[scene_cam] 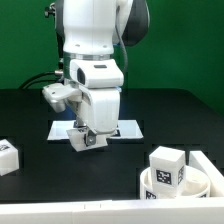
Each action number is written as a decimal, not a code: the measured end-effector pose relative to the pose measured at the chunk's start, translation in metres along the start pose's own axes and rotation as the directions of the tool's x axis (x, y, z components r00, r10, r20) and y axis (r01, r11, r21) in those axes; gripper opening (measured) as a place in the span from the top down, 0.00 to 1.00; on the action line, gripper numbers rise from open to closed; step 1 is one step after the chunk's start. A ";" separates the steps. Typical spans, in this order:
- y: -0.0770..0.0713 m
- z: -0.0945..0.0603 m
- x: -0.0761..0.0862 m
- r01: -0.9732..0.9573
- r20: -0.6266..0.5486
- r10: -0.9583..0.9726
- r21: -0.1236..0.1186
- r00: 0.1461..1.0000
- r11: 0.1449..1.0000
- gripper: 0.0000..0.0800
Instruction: Assemble stool
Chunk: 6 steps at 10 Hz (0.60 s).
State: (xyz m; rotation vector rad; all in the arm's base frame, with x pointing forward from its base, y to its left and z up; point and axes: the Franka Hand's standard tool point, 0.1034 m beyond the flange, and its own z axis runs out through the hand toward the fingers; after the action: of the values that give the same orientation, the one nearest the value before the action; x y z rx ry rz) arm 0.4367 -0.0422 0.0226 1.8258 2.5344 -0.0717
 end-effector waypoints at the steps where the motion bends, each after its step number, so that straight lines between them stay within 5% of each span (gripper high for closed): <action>1: -0.001 0.000 -0.001 0.087 0.007 -0.087 0.003 0.996 0.996 0.59; 4: -0.009 0.007 -0.007 0.545 -0.025 -0.545 0.053 0.838 0.837 0.59; 6: -0.007 0.010 0.006 0.736 -0.030 -0.735 0.046 0.677 0.675 0.59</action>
Offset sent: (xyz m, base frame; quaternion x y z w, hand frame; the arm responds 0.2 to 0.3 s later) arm -0.0013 0.0343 -0.0058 0.0097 0.1088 -0.4046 0.9080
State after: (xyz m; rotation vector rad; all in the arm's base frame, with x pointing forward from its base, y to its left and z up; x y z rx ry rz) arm 0.4280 -0.0391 0.0129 0.6660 3.1098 -0.1398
